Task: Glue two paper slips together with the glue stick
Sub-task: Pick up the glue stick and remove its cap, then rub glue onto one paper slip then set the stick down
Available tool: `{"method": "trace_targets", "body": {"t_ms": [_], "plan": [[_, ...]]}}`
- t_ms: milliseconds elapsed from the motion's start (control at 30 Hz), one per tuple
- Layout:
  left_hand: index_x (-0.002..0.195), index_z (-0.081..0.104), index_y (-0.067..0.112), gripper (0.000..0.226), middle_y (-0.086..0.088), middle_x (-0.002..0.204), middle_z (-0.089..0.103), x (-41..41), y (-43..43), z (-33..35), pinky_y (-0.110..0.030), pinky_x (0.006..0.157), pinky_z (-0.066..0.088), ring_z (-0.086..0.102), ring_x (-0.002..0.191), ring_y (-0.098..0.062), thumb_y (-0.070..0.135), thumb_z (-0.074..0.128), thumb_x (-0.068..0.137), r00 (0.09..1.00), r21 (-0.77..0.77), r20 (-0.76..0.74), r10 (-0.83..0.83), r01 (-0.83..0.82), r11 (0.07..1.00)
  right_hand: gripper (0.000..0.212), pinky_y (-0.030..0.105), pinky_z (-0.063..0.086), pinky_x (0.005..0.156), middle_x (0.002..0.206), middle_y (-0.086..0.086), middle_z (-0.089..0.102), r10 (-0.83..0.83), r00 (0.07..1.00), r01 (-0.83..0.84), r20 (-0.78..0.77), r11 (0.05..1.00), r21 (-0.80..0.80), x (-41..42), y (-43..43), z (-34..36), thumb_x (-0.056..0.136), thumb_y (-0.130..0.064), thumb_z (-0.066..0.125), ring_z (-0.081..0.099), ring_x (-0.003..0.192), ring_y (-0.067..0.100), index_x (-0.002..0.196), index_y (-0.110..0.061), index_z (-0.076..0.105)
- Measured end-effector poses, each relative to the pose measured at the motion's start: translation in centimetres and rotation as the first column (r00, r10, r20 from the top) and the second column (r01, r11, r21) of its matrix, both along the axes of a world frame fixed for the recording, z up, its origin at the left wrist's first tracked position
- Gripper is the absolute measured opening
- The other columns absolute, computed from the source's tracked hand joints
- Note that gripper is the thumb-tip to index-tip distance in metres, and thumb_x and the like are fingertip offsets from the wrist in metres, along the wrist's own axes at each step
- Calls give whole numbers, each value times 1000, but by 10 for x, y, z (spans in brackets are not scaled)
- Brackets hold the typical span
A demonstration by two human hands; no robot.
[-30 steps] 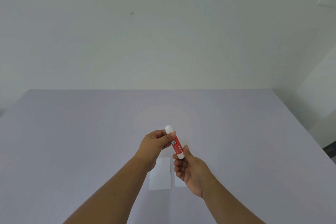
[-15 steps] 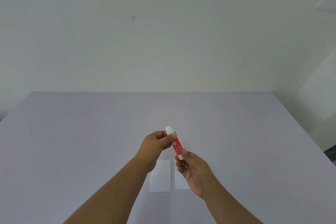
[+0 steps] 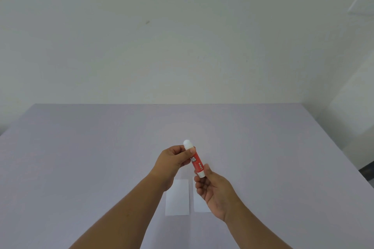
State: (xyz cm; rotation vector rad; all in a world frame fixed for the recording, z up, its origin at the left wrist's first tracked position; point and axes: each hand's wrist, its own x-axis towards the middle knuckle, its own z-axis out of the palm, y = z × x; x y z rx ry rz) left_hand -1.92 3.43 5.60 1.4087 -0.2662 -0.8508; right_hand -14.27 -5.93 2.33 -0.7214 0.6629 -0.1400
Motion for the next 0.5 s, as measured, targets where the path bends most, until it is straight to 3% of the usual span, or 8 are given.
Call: {"method": "trace_targets", "body": {"t_ms": [200,367,500], "plan": [[97,74,8,26,-4,95,74,1,0,2,-18,78,50,68,98,-17,28,71,81,1000,0,3,-3,3,1000,50,25,57,55,68,13,69,0,1000,0,-7,1000,-2,0,0,4,69,-39,67,64,60,19,101,-1,65],[92,74,9,19,-10,108,73,-1,0,0,-20,84,48,66,105,-19,25,70,83,1000,9,-12,-14,15,1000,42,25,55,59,79,15,69,-2,999,3,48,1000,-16,3,2,9,72,-36,66,62,63,19,101,-5,66],[111,70,14,30,-4,116,71,-2,4,-3,-22,92,46,62,113,-14,27,68,85,993,19,-28,-117,117,993,34,23,50,58,77,11,64,-57,997,61,46,994,-87,4,-2,9,78,-25,64,57,61,15,103,-2,63]]}}
